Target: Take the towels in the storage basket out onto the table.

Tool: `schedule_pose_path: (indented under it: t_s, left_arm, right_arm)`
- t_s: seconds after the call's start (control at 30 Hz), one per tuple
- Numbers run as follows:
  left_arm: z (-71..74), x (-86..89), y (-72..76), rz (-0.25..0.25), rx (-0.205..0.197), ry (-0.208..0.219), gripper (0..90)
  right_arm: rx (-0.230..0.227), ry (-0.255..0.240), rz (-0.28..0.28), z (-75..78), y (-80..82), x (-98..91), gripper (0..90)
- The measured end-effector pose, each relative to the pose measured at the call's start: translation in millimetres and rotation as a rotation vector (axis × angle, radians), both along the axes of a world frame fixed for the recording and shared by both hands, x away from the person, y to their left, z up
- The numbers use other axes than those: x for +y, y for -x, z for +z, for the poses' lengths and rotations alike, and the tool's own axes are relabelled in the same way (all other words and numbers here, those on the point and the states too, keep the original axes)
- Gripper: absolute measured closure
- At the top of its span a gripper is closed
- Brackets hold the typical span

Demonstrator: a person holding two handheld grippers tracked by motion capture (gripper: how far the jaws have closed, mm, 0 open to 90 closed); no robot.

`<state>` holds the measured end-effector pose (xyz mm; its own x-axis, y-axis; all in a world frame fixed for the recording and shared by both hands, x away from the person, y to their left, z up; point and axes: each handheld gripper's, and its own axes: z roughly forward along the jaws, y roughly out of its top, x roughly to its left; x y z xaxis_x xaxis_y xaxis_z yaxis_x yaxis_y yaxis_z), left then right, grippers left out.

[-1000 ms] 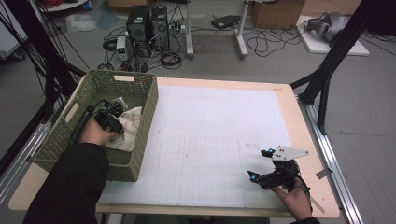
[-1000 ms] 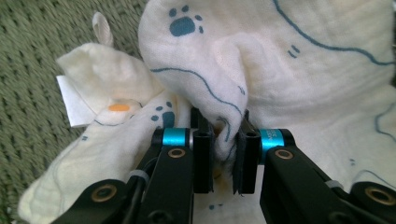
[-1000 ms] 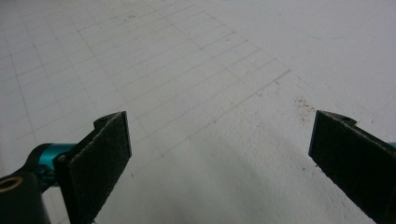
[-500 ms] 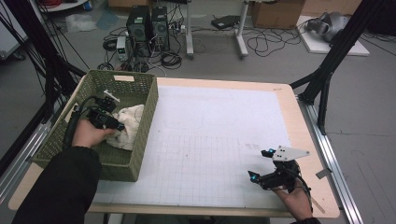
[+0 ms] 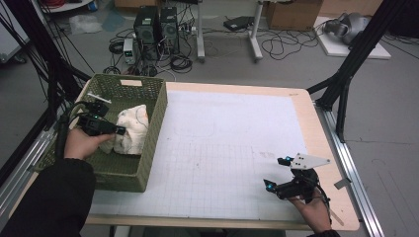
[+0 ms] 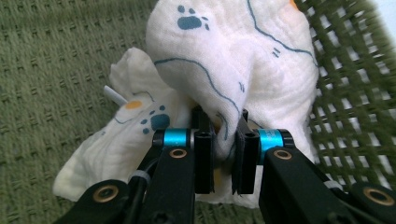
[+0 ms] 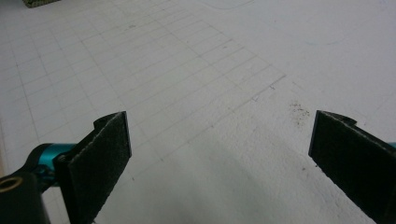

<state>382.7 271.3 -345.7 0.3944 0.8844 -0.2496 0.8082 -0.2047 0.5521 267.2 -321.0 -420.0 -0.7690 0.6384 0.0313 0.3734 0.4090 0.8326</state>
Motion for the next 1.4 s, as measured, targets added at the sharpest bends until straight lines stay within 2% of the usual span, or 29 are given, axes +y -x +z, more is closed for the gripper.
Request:
schedule_pose_path:
  t_s: [0.03, 0.13, 0.17, 0.23, 0.27, 0.3, 0.33, 0.37, 0.4, 0.57, 0.6, 0.63, 0.77, 0.83, 0.87, 0.93, 1.0, 1.07, 1.2, 1.23, 1.3, 1.4]
  left_arm:
    - [0.5, 1.1, 1.4, 0.005, -0.004, 0.023, 81.6]
    - [1.3, 3.9, 3.1, 0.009, -0.009, 0.051, 81.6]
    - [2.1, 6.6, 4.8, 0.020, -0.015, 0.085, 81.6]
    - [2.6, 8.2, 5.5, 0.020, -0.016, 0.101, 81.7]
    - [3.1, 10.8, 6.6, 0.024, -0.020, 0.137, 81.6]
    - [3.6, 12.0, 7.2, 0.029, -0.022, 0.155, 81.7]
    - [3.6, 12.0, 7.2, 0.029, -0.022, 0.155, 81.7]
    - [4.5, 14.9, 8.5, 0.044, -0.026, 0.194, 81.7]
    - [4.9, 17.3, 9.0, 0.046, -0.028, 0.215, 81.7]
    - [5.4, 26.1, 11.3, 0.077, -0.031, 0.296, 81.7]
    - [5.4, 26.1, 11.3, 0.077, -0.031, 0.296, 81.7]
    - [5.6, 28.9, 11.8, 0.085, -0.033, 0.326, 81.8]
    - [7.0, 34.4, 12.9, 0.103, -0.045, 0.404, 81.8]
    - [7.1, 35.4, 13.0, 0.105, -0.045, 0.418, 81.8]
    - [7.5, 36.8, 13.4, 0.103, -0.048, 0.448, 81.8]
    - [8.1, 37.8, 13.9, 0.110, -0.047, 0.482, 81.9]
    - [8.4, 38.8, 14.0, 0.114, -0.049, 0.494, 81.8]
    - [8.9, 42.0, 14.4, 0.127, -0.053, 0.540, 81.9]
    - [10.8, 45.7, 15.1, 0.129, -0.061, 0.616, 81.9]
    - [10.8, 45.7, 15.1, 0.129, -0.061, 0.616, 81.9]
    - [13.6, 48.0, 15.7, 0.113, -0.065, 0.663, 82.2]
    - [15.5, 48.1, 15.9, 0.100, -0.065, 0.684, 82.2]
  right_arm:
    - [-0.003, -0.001, -0.001, 0.3, -0.3, -0.6, 4.7]
    - [-0.005, -0.008, -0.009, 1.2, -0.3, -2.4, 4.7]
    - [-0.005, -0.011, -0.013, 1.6, -0.4, -4.2, 4.7]
    - [-0.008, -0.015, -0.016, 1.6, -0.9, -5.7, 4.7]
    - [-0.006, -0.013, -0.021, 1.8, -0.9, -6.3, 4.7]
    - [-0.007, -0.013, -0.020, 1.7, -1.1, -6.7, 4.7]
    - [-0.008, -0.015, -0.020, 1.6, -1.4, -7.1, 4.7]
    - [-0.005, -0.016, -0.024, 1.7, -1.5, -7.4, 4.7]
    - [-0.004, -0.015, -0.023, 1.7, -1.6, -7.8, 4.7]
    - [-0.004, -0.018, -0.027, 1.3, -2.2, -8.9, 4.7]
    - [-0.003, -0.017, -0.026, 1.3, -2.3, -9.2, 4.7]
    - [-0.003, -0.017, -0.026, 1.3, -2.3, -9.2, 4.7]
    - [-0.008, -0.018, -0.027, 1.7, -2.5, -9.4, 4.7]
    - [-0.008, -0.018, -0.028, 1.7, -2.5, -9.6, 4.7]
    - [-0.005, -0.019, -0.028, 1.5, -2.6, -9.6, 4.7]
    - [-0.011, -0.016, -0.028, 1.3, -3.4, -10.1, 4.7]
    - [-0.006, -0.018, -0.028, 1.4, -3.4, -10.5, 4.7]
    - [-0.003, -0.019, -0.030, 1.8, -3.0, -10.8, 4.7]
    - [-0.009, -0.018, -0.029, 1.6, -3.6, -11.6, 4.7]
    - [-0.008, -0.017, -0.028, 1.5, -3.9, -11.8, 4.7]
    - [-0.010, -0.018, -0.029, 1.2, -4.6, -12.0, 4.7]
    - [-0.004, -0.018, -0.028, 1.1, -5.0, -12.0, 4.7]
